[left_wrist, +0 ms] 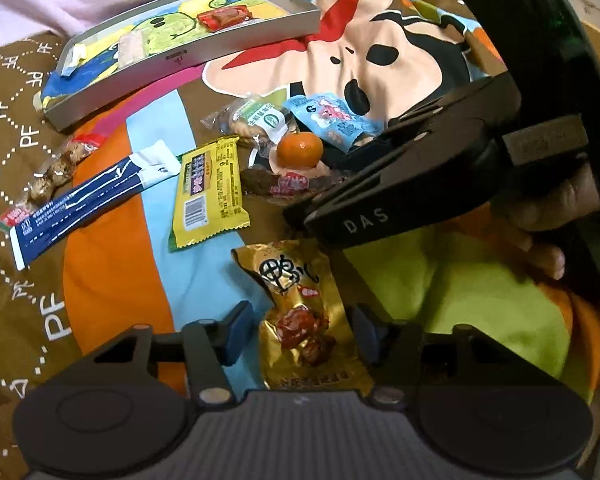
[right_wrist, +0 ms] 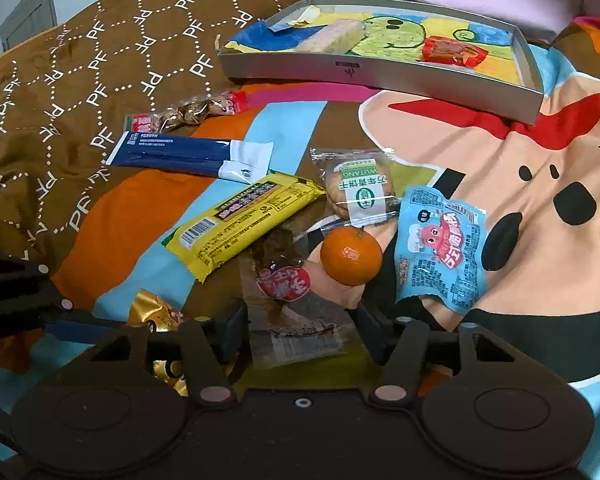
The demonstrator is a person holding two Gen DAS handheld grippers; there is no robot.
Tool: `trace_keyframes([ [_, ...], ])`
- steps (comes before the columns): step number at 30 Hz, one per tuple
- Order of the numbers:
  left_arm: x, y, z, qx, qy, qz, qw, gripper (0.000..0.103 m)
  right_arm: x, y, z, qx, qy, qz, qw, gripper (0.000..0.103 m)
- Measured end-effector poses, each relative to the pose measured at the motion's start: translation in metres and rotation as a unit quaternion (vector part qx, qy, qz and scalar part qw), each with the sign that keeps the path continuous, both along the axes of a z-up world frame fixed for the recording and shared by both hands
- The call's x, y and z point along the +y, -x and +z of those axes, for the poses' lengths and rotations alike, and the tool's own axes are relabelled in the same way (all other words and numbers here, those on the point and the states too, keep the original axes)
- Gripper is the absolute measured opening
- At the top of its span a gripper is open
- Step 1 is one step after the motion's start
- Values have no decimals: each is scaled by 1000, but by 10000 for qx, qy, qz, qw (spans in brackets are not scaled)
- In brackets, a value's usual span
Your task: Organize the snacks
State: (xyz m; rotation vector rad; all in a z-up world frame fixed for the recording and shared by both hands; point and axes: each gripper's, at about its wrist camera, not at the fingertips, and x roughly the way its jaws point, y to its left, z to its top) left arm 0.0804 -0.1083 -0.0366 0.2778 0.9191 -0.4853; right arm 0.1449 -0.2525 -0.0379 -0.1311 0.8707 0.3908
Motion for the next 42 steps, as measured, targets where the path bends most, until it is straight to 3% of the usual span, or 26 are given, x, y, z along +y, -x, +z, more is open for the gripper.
trace_keyframes([
  [3,-1,-2,1,-1,-52,74,10000,45,0,1,0,-13,12,-1,10000,55],
  [16,9,-6,9,39,35,216,9998,37,-8,16,11,111,-6,-25,9999,54],
  [20,21,-11,14,18,138,341,9993,40,-10,28,18,204,74,81,9997,54],
  [24,30,-18,13,111,287,490,9983,50,-13,31,20,162,35,52,9998,56],
  [30,30,-25,6,131,318,503,9981,64,-11,22,17,-21,-12,55,10000,68],
  [35,29,-31,2,199,322,529,9979,66,-1,10,11,-89,62,253,9996,73],
  [42,34,-33,2,243,357,516,9977,56,-4,0,13,45,-343,137,9993,73],
])
